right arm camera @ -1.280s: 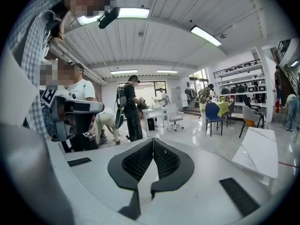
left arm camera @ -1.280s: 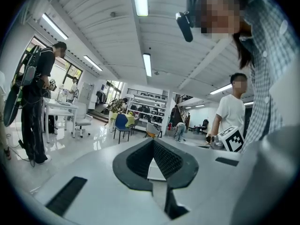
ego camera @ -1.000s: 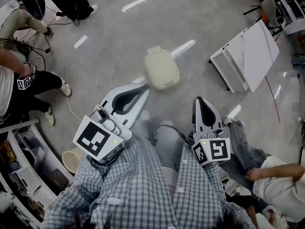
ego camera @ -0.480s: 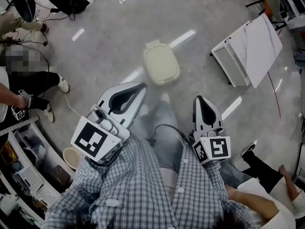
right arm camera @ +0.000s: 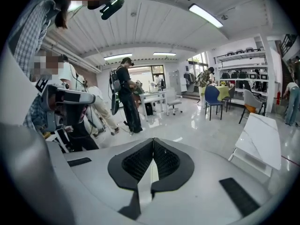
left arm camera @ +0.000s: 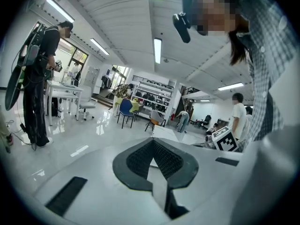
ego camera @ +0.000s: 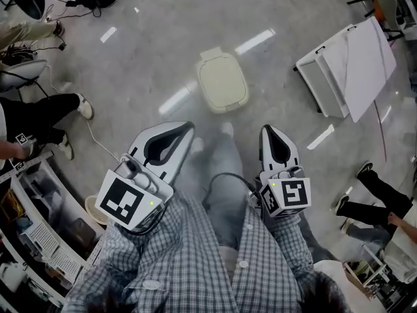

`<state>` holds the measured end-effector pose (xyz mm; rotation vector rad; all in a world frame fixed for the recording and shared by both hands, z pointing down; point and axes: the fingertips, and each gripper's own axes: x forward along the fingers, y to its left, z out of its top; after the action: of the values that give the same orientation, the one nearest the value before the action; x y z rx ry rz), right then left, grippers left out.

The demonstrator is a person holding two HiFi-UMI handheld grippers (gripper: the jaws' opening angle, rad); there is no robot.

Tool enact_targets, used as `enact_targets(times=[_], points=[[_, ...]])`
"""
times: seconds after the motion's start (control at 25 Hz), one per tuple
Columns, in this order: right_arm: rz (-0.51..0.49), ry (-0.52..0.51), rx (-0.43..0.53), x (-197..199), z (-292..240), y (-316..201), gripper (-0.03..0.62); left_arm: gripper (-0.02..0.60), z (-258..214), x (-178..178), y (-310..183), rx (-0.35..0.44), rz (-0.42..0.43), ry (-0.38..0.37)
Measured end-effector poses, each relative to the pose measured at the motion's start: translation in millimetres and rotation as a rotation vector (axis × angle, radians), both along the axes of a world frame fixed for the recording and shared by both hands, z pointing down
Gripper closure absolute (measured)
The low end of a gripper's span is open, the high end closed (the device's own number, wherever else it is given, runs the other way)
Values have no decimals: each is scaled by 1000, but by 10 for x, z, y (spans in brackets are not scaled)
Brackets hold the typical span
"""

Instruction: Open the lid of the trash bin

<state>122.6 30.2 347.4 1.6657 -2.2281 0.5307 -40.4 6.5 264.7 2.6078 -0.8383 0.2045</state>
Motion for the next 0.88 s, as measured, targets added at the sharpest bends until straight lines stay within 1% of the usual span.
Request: enact_targets(times=[0.08,0.2,0.32,0.52,0.88], points=[[-1,-4,-26,14,160,-46,576,577,83,50,-43,-4,6,3],[-12,-5,-68,4,409,-76,576,577,267,89,-61,-42,19,-31],[-32,-3,-89,-16,642,-174,576,577,428,124,-112,-53,24,-51],[-46,-2,-141,6,1041,-235,576,577,746,208,-37,-126,46,-78],[-57,9,-219,132,1788,-349,576,577,1160,334,-29,-172,60,-96]])
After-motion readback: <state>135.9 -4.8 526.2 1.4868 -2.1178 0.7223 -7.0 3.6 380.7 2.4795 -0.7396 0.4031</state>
